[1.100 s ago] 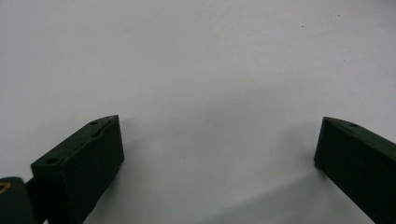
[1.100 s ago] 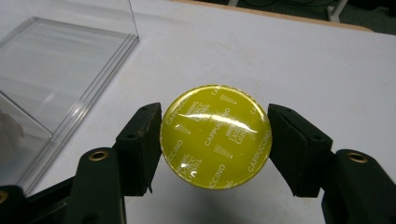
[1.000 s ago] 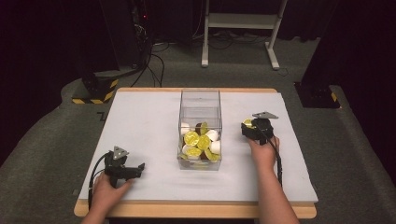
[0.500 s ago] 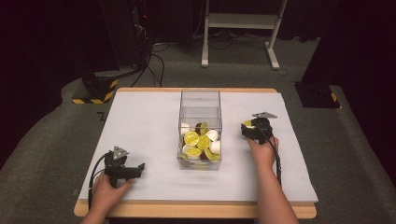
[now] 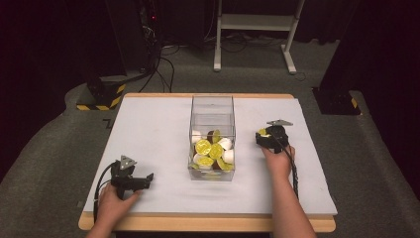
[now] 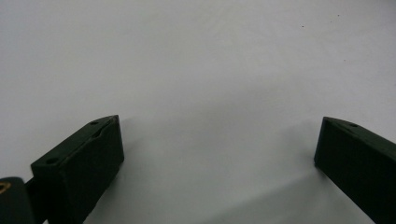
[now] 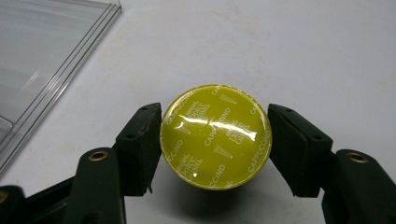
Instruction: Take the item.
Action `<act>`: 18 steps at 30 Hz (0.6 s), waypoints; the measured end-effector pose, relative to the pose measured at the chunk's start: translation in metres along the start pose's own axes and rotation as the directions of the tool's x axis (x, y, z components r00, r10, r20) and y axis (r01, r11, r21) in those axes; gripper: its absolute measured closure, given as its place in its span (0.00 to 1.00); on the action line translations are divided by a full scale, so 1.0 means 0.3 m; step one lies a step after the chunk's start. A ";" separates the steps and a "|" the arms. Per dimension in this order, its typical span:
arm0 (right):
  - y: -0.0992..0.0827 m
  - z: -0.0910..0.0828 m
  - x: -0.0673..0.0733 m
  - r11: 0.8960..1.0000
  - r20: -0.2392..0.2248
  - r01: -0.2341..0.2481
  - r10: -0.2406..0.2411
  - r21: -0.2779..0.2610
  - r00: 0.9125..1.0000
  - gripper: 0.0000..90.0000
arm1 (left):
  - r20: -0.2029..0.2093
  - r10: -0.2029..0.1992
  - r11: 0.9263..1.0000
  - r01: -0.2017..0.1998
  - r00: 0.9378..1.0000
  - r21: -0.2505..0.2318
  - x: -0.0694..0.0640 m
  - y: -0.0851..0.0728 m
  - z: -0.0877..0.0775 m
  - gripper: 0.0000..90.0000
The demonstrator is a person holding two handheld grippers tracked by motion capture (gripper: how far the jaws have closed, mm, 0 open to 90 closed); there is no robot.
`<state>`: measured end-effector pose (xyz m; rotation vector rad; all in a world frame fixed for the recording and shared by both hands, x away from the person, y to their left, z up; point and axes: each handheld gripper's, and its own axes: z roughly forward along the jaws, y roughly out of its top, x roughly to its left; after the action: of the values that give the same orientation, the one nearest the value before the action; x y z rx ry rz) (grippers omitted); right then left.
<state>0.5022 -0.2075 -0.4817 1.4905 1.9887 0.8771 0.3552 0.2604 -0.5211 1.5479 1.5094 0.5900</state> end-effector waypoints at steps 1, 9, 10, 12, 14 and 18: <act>0.000 0.000 0.000 1.000 0.000 0.000 0.000 0.000 1.000 0.43 | 0.000 0.000 1.000 0.000 1.000 0.000 0.000 0.000 0.000 0.02; 0.000 0.000 -0.001 1.000 -0.018 -0.018 0.018 0.000 1.000 0.37 | 0.000 0.000 1.000 0.000 1.000 0.000 0.000 0.000 0.000 0.02; 0.000 0.000 -0.001 1.000 -0.023 -0.024 0.024 -0.001 0.999 0.36 | 0.000 0.000 1.000 0.000 1.000 0.000 0.000 0.000 0.000 0.02; 0.000 0.000 -0.001 1.000 -0.025 -0.028 0.028 0.001 0.999 0.34 | 0.000 0.000 1.000 0.000 1.000 0.000 0.000 0.000 0.000 0.02; 0.000 -0.001 -0.002 1.000 -0.029 -0.026 0.026 0.000 0.999 0.31 | 0.000 -0.001 1.000 0.001 1.000 0.000 0.000 0.000 0.000 0.02; 0.001 -0.007 -0.003 0.999 -0.040 -0.039 0.039 -0.001 0.998 0.27 | 0.000 -0.001 1.000 0.001 1.000 0.000 0.000 0.000 0.000 0.02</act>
<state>0.5012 -0.2088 -0.4801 1.5267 1.9934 0.9317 0.3552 0.2604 -0.5211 1.5475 1.5096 0.5896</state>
